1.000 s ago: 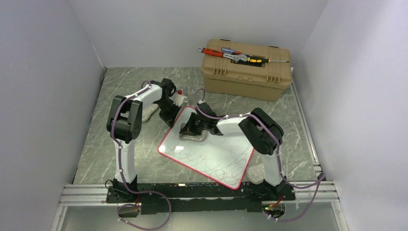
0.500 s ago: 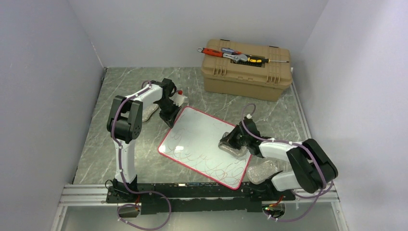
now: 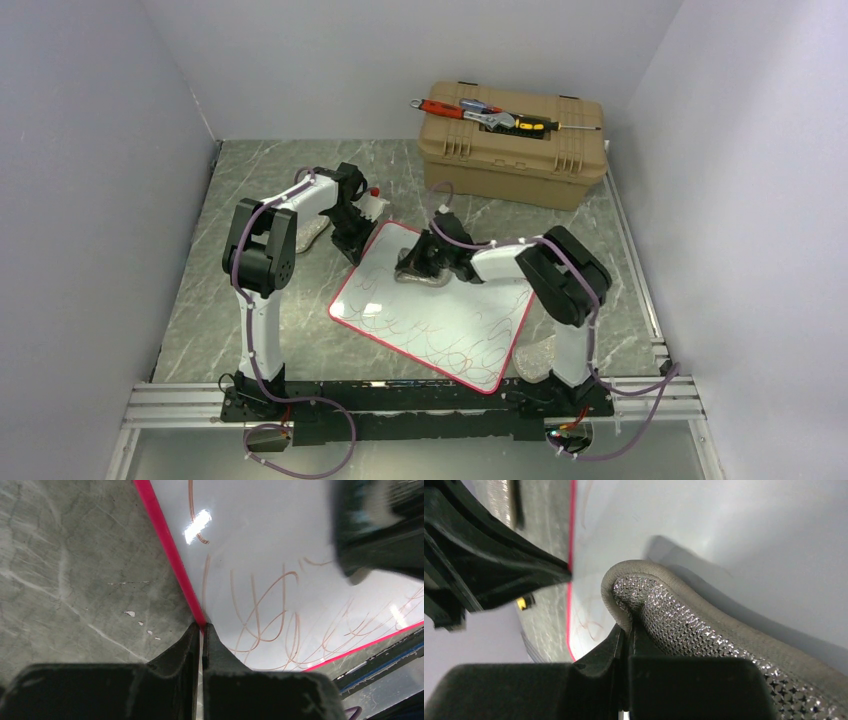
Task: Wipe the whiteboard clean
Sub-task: Hold the whiteboard at the center of the board.
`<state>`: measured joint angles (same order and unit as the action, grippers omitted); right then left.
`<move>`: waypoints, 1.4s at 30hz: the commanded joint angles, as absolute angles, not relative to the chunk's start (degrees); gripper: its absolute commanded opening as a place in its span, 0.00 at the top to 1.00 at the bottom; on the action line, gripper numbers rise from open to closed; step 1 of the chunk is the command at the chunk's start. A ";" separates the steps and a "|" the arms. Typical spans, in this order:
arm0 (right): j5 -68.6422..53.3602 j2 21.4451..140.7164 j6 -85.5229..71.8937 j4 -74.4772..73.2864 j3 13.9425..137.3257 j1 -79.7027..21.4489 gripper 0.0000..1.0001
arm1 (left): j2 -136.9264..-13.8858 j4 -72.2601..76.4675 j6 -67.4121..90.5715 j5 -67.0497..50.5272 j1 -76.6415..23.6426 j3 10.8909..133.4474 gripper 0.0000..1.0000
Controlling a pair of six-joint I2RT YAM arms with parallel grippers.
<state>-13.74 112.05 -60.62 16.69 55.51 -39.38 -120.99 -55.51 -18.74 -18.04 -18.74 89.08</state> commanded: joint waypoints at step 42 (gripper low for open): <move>-16.00 103.54 -56.16 1.93 41.35 -51.00 1.00 | -123.92 -49.95 -20.15 -18.41 -20.21 84.63 0.96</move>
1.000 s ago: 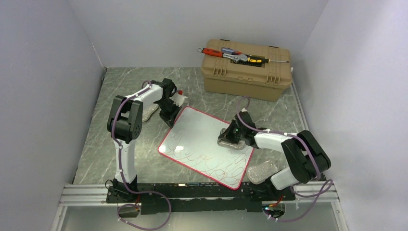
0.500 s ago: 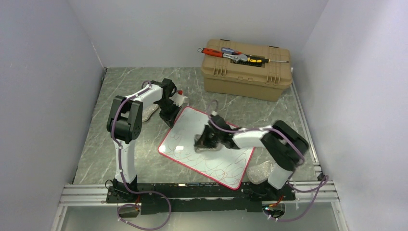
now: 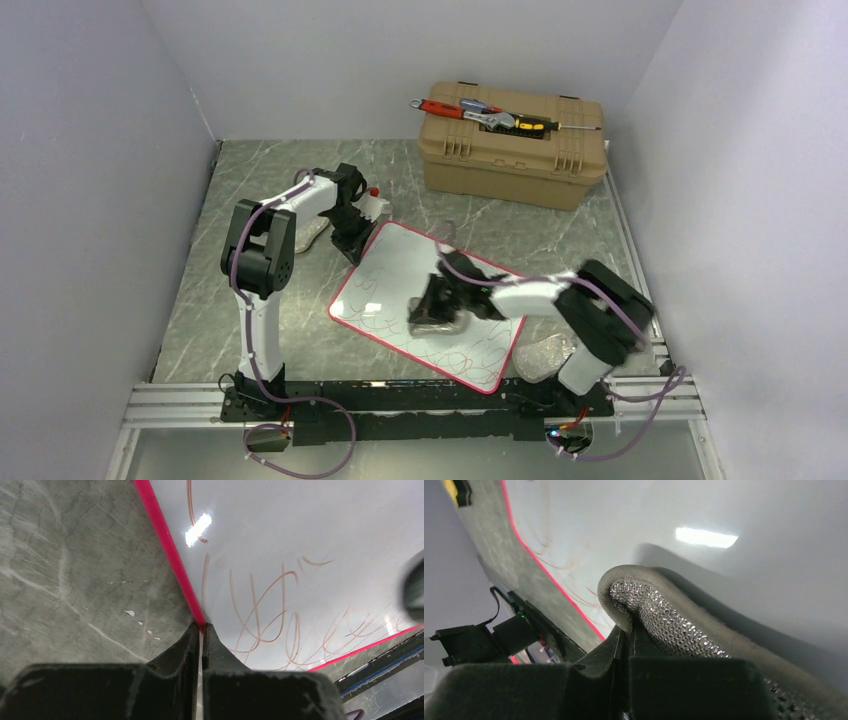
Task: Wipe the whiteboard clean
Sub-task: Hold the whiteboard at the center of the board.
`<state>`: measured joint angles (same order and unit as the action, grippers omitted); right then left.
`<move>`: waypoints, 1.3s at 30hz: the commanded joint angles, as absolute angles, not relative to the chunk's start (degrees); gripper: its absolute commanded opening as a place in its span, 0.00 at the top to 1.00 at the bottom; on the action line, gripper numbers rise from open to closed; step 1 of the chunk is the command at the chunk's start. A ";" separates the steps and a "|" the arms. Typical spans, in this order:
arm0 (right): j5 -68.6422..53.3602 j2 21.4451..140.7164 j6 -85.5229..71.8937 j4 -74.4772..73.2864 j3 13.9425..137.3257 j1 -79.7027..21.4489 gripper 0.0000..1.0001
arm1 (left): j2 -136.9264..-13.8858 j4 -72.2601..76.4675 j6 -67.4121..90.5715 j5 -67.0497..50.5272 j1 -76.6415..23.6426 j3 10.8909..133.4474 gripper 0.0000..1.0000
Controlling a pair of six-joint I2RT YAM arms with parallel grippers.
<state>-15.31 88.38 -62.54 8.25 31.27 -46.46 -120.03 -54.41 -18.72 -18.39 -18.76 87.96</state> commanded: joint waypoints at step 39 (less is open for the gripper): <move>-13.08 96.83 -60.48 -6.12 33.78 -55.00 1.00 | -120.49 -49.62 -19.29 -22.06 -20.57 84.33 0.96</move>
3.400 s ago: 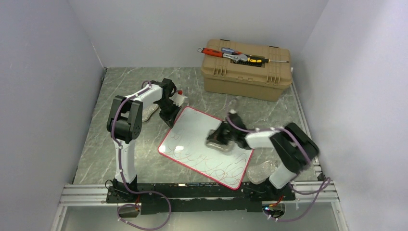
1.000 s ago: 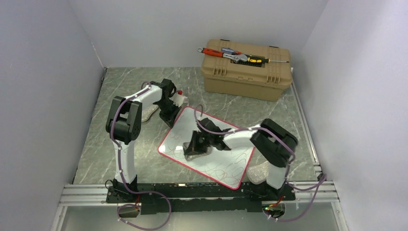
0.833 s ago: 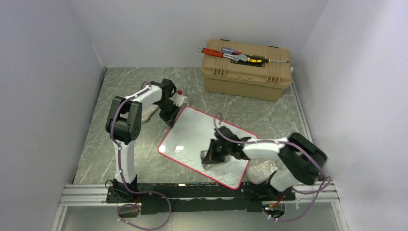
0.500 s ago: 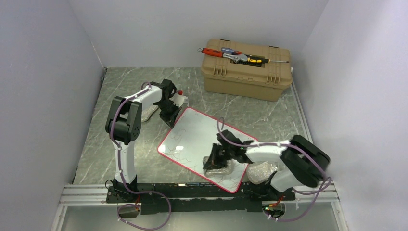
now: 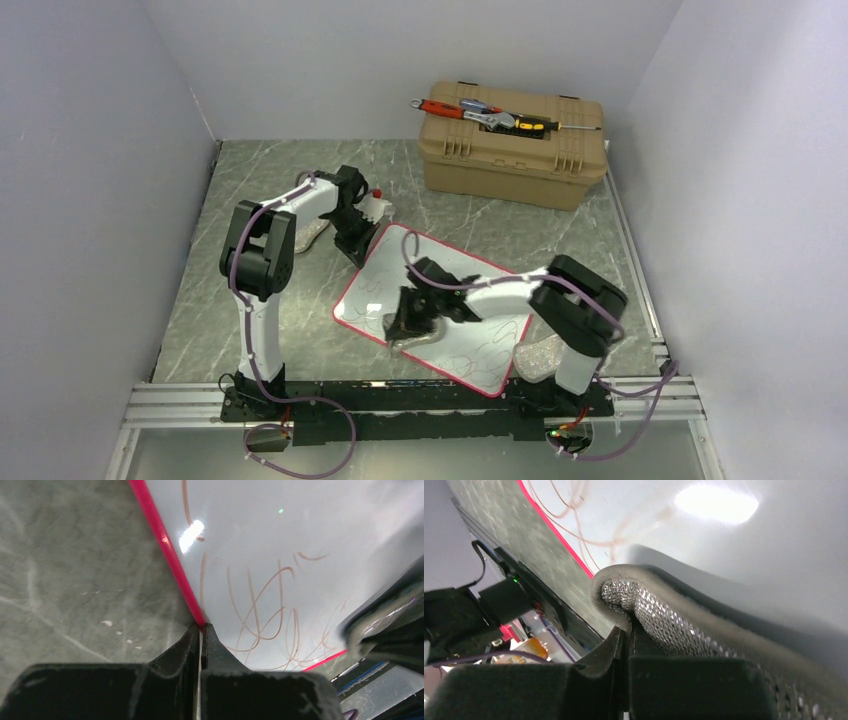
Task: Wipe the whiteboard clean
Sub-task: Hold the whiteboard at the center of the board.
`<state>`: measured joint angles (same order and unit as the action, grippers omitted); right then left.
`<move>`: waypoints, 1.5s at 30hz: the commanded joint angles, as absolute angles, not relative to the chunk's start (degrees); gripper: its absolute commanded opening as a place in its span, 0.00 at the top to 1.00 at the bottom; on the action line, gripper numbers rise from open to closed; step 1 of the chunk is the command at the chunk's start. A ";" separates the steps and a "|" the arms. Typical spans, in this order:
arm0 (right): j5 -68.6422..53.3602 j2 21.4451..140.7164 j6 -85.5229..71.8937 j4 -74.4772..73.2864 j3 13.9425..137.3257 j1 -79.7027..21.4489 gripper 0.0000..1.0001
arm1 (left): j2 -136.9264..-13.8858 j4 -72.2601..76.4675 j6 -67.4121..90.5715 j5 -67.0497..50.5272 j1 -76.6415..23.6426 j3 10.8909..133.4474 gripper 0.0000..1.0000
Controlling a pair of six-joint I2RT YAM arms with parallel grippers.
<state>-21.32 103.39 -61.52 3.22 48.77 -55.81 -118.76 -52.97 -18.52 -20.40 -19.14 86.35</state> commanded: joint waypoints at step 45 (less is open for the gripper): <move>12.67 64.10 -51.51 -49.43 36.56 -22.14 1.00 | -118.60 -48.10 -19.49 -16.26 -14.97 83.28 0.96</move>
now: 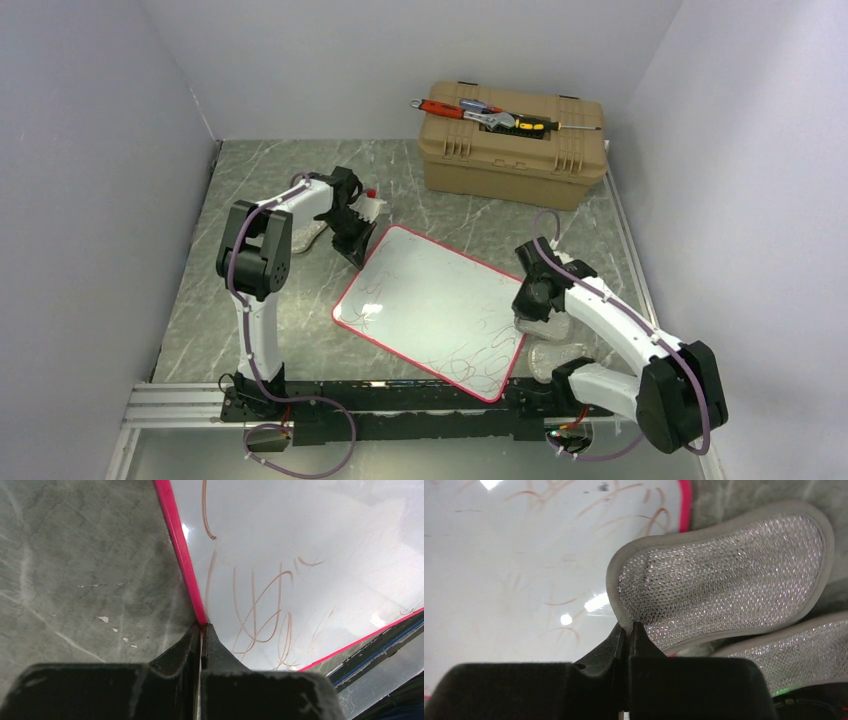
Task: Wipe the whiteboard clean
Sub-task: Hold the whiteboard at the center of the board.
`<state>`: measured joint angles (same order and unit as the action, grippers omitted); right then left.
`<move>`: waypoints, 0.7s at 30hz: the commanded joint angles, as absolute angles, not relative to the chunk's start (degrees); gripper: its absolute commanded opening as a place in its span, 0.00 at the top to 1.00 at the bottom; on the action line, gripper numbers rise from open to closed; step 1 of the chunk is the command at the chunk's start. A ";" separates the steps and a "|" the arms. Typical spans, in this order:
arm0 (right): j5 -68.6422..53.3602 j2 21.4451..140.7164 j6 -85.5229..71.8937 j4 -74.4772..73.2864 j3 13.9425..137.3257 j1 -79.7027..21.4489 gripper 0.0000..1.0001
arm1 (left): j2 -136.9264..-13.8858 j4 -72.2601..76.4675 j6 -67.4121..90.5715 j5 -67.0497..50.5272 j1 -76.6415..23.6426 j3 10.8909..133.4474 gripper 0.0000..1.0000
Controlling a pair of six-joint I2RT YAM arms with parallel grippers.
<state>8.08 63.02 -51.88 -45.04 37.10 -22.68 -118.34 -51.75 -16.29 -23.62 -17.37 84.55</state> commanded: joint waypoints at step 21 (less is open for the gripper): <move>3.65 90.15 -53.63 -22.41 37.31 -23.82 1.00 | -117.76 -49.08 -20.42 -17.98 -10.91 83.39 0.96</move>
